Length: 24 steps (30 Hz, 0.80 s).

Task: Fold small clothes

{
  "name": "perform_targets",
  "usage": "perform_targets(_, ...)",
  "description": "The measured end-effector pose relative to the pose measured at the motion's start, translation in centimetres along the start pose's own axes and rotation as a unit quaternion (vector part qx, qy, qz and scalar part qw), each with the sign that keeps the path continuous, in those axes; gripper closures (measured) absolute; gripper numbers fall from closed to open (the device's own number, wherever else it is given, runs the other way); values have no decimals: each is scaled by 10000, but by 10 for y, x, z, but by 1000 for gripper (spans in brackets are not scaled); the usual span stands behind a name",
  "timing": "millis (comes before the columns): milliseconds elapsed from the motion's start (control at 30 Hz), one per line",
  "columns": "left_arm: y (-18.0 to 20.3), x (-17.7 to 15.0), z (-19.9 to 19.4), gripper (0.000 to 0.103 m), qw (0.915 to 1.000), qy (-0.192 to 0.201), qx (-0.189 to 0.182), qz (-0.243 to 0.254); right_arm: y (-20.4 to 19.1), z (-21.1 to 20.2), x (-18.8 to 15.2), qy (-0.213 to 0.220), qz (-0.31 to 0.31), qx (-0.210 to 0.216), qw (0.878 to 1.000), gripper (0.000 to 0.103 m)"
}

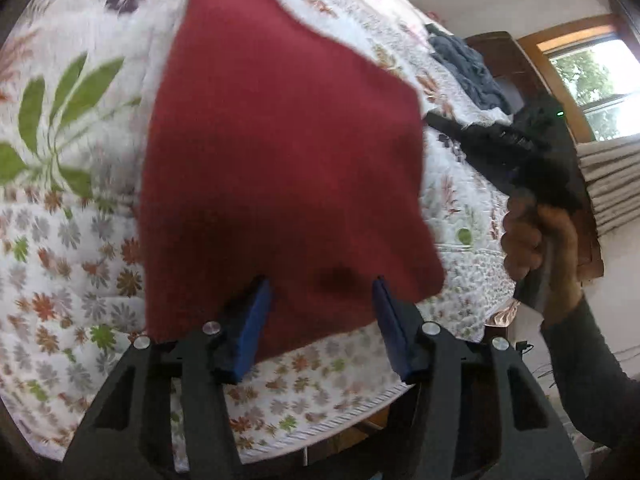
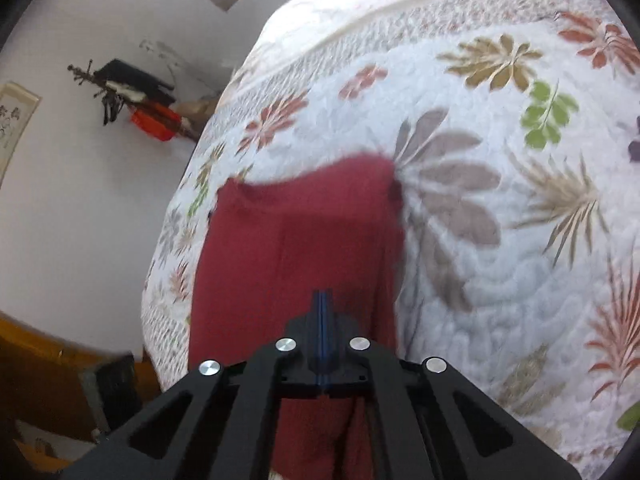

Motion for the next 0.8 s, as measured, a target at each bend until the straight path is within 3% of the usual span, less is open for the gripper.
perform_targets(67,0,5,-1,51,9999,-76,-67,-26,15,11,4,-114,225,-134,9996,103)
perform_targets(167,3,5,-6,47,9998,-93,-148,10,16,5,7,-79,399,235,9989,99)
perform_targets(233,-1,5,-4,46,9997,-93,-230,-62,17,-3,7,42,529,341,9980,88)
perform_targets(300,-9,-4,-3,46,9995,-66,-275,-135,20,-2,5,24,577,238,9980,56)
perform_targets(333,-10,-4,-2,46,9994,-52,-292,-184,21,2,4,-43,551,130,9984,56)
perform_targets(367,-10,-3,-3,45,9993,-26,-307,-220,21,9,1,-199,511,128,9984,62)
perform_targets(400,-6,-2,-3,44,9993,-12,-320,-217,18,15,-2,-319,418,148,9985,91)
perform_targets(533,-1,-5,-3,43,9995,-12,-288,-139,0,6,7,89,-47,30,9999,92)
perform_targets(633,12,1,-14,45,9983,-195,-530,-162,23,30,0,-210,259,-330,9989,92)
perform_targets(733,27,34,-52,44,9971,276,-693,121,28,26,1,-173,403,-167,9989,85)
perform_targets(800,22,66,-69,39,9949,588,-819,48,26,12,9,23,436,-23,9990,77)
Point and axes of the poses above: each gripper's, at about its wrist camera, not at the fingertips, and z roughly the way its jaws point, y to its right, x to its top, the point moved 4 cm from there along z, roughly the way its jaws point, and after that the axes turned 1 degree about y, right-handed, at the moved point
